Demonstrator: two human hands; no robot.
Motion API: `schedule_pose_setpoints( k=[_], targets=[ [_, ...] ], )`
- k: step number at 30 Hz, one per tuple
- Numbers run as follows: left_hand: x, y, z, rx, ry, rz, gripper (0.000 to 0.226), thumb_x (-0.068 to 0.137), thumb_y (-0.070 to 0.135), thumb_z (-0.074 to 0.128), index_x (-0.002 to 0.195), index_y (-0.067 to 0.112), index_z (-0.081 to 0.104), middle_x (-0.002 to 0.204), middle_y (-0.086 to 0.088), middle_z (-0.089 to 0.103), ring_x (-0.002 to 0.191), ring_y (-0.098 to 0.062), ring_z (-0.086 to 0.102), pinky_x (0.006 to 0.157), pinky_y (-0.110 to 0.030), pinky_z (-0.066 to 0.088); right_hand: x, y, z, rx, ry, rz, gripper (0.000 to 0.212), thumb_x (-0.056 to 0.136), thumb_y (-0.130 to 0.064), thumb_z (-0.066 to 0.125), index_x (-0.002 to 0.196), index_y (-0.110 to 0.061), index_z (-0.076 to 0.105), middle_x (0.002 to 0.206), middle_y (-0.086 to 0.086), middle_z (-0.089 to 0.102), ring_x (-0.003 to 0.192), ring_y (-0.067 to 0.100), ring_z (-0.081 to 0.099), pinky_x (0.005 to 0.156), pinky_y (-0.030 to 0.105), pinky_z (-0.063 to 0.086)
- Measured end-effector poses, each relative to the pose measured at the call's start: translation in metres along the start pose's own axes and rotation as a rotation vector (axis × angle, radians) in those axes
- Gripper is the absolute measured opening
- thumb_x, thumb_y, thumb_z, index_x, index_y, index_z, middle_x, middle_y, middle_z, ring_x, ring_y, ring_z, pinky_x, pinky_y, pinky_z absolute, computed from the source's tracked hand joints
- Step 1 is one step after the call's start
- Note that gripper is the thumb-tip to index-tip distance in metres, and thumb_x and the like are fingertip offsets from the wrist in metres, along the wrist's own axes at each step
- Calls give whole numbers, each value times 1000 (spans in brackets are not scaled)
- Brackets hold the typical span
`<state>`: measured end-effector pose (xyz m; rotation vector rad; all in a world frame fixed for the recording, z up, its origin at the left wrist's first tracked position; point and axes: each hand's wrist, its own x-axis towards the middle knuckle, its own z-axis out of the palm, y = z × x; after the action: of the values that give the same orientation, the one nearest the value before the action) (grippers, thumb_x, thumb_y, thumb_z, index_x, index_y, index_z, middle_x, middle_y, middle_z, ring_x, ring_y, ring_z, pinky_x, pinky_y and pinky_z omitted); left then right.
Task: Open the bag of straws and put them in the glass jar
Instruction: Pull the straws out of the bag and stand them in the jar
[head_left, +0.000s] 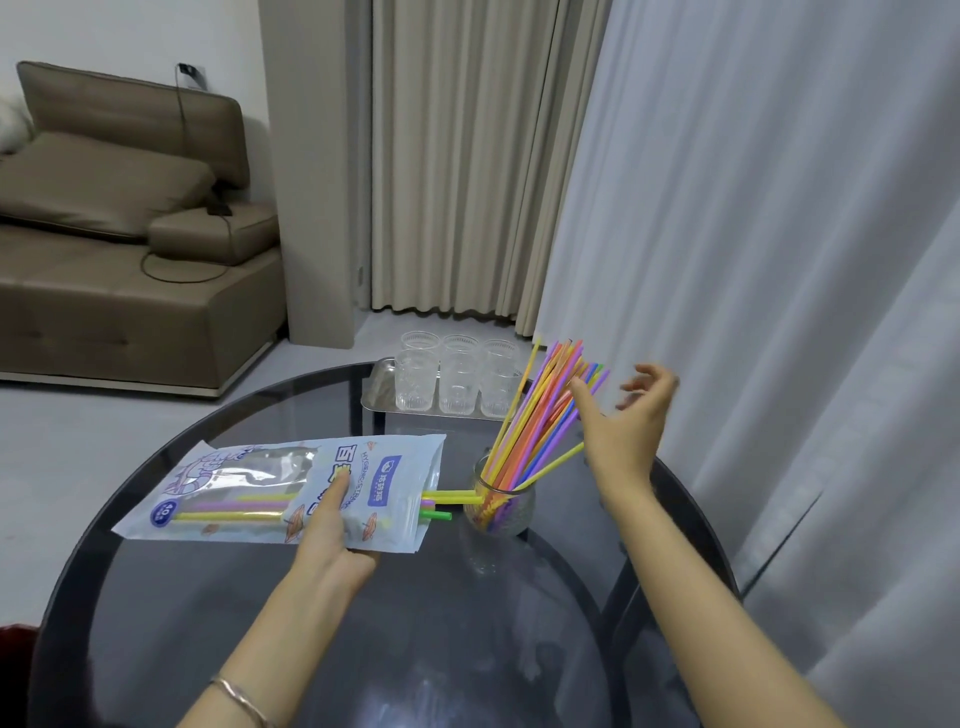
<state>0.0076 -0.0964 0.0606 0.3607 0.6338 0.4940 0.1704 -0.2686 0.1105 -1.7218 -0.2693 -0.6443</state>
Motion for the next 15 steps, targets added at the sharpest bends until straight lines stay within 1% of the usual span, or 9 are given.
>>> schedule_pose_setpoints(
  k=[1,2,4,5,7,9,11,13,15],
  targets=[
    [-2,1,0,0,8,1,9,87,20,64,85,19,56,52,0,70,50,-14,69,55,-46,53,-8,8,-2,-7,40,61,79,69,-30,82,129,-10,34,121,8,46,103,14,47,83,25,41],
    [-4,1,1,0,17,3,10,87,20,64,84,19,55,50,0,68,56,-15,70,54,-42,55,-14,17,-2,-22,15,176,97,66,-33,83,140,-9,25,139,12,35,121,17,40,94,30,41],
    [-9,3,2,0,32,10,13,88,20,63,82,19,52,52,0,69,71,-15,65,64,-39,58,-19,35,6,3,-179,478,119,64,-40,82,149,-14,4,157,12,14,143,27,22,111,46,33],
    [-10,3,2,-6,33,12,13,88,20,63,82,19,52,60,0,70,74,-16,63,71,-41,56,-20,41,12,55,-305,604,120,65,-43,81,150,-16,1,158,11,14,144,30,20,113,49,29],
    [-10,5,1,-10,25,11,10,88,21,63,84,19,54,77,-1,70,75,-16,64,77,-43,53,-17,49,26,190,-521,688,105,67,-45,78,148,-16,17,150,8,36,138,27,35,110,43,30],
    [-5,6,-3,-7,22,17,9,87,21,64,86,19,55,66,-1,73,66,-16,69,66,-43,58,-10,51,40,208,-646,602,73,75,-37,74,136,-16,42,131,3,55,124,20,49,99,31,36],
    [2,8,-6,-5,21,35,8,87,21,64,86,20,57,55,1,71,51,-13,69,55,-45,55,-1,55,53,191,-680,526,49,77,-33,74,121,-18,56,118,1,62,116,19,56,93,27,40],
    [8,11,-8,-7,14,51,7,86,21,65,88,21,57,57,1,72,49,-13,69,57,-49,52,10,61,64,185,-696,530,34,76,-32,76,105,-23,61,113,1,65,107,17,60,92,29,45],
    [15,13,-10,-11,14,66,6,87,21,64,88,21,58,58,1,72,50,-12,69,59,-49,53,18,69,73,195,-715,579,32,73,-30,78,100,-23,62,110,2,67,102,18,62,93,33,49]
  ],
)
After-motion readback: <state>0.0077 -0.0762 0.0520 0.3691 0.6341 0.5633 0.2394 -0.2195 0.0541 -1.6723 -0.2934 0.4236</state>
